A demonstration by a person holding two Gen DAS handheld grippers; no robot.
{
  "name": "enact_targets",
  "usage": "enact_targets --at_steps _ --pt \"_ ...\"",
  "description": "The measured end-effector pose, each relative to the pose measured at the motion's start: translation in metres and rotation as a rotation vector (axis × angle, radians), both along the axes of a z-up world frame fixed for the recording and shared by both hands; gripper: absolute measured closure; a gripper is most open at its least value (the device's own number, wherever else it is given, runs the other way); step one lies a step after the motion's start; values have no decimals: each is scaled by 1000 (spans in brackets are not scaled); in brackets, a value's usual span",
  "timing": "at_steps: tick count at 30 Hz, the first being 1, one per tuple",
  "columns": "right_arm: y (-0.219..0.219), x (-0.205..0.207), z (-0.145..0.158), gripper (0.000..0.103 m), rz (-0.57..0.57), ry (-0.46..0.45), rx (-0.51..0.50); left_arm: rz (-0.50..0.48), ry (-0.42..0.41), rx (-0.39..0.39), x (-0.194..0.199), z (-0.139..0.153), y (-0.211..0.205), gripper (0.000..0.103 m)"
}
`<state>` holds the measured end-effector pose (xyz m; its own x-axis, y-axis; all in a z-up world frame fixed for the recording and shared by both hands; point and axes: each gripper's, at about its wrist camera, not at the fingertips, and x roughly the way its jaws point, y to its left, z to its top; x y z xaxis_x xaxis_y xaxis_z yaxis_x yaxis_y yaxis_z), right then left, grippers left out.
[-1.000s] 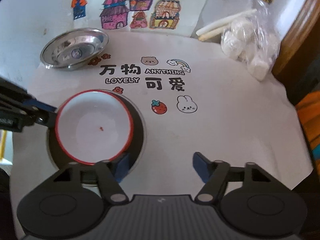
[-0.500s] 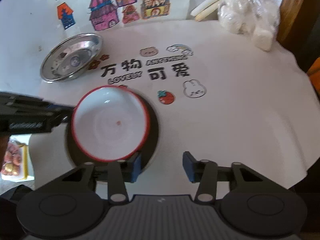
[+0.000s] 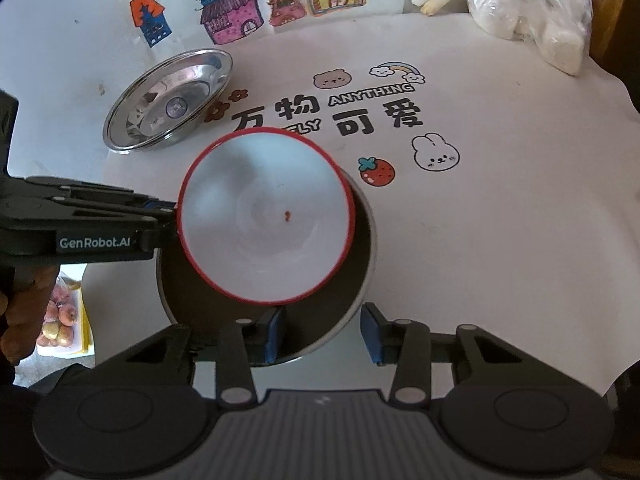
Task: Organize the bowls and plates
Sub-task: 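Lift the steel bowl holding the white bowls with both grippers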
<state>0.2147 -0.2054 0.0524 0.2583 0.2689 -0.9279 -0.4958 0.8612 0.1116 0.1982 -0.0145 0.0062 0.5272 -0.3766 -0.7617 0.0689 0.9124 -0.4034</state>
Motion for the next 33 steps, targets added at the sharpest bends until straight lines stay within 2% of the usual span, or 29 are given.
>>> enact_targets --at_steps 3,7,15,19,21,28,33 --pt "-1 2 -1 55 -16 -1 8 2 2 -1 0 -1 -1 87" --pt "-3 0 -5 57 -51 -15 18 -2 -10 17 -2 1 -6 86" --pt "-12 0 -12 60 -106 -19 125 -1 -24 27 -4 0 -7 86" --pt "-12 -7 -10 61 -125 -61 143 9 -34 24 -7 -2 -6 85" --pt "-12 -10 -10 67 -126 -75 159 12 -34 19 -7 -3 -6 85" --pt "-13 -19 -10 70 -158 -118 178 17 -44 6 -10 -5 -5 85" --pt "-12 -24 -9 72 -174 -154 179 15 -60 29 -14 -5 -8 86"
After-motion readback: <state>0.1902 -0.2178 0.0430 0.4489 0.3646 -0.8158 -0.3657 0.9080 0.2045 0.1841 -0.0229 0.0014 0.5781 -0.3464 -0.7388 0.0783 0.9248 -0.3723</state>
